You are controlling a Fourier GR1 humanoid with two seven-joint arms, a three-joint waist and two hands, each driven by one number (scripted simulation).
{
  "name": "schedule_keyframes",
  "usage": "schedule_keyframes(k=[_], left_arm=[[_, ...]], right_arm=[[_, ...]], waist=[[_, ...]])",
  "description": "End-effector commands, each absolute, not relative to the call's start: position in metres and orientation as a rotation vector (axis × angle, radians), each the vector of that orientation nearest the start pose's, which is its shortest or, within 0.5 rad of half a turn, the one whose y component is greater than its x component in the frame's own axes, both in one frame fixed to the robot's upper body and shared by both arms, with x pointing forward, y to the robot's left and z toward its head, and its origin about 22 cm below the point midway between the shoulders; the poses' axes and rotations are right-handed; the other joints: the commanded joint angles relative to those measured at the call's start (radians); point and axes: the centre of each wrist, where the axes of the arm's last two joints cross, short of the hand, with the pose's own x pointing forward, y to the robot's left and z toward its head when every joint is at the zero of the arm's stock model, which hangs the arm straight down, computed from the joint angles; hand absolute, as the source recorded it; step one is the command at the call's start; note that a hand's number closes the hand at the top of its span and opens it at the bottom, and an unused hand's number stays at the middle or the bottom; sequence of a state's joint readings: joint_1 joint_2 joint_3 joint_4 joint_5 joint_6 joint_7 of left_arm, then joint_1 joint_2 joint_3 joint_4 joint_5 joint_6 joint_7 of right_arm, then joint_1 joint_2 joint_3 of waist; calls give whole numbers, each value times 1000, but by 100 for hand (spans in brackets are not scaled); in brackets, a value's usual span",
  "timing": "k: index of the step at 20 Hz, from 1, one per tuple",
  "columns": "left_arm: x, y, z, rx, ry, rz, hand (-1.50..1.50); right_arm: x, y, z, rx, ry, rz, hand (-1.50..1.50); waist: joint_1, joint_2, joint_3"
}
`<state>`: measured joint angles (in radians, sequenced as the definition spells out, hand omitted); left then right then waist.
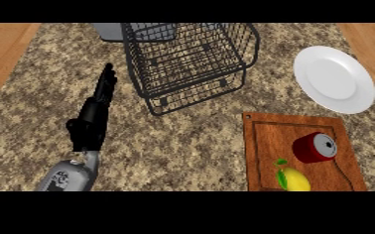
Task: Pick the can from the cutting board and place it in the tiered basket
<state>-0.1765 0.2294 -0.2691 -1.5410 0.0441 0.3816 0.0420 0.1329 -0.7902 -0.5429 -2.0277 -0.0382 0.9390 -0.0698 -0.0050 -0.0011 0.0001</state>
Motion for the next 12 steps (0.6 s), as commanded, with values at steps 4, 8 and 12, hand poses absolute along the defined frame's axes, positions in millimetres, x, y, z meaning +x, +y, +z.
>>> schedule_keyframes(k=[4,8,12], left_arm=[[272,196,28,194,-1668,-96,0],[266,191,27,188,-1661,-104,0],[270,208,15,196,-1665,-83,0]], right_arm=[[174,-390,230,-371,-1334,1338,-150],[168,-386,229,-374,-1291,1346,-150],[169,-376,213,-434,-1252,1390,-150]], waist=[[5,1,0],[2,0,-1],[1,1,0]])
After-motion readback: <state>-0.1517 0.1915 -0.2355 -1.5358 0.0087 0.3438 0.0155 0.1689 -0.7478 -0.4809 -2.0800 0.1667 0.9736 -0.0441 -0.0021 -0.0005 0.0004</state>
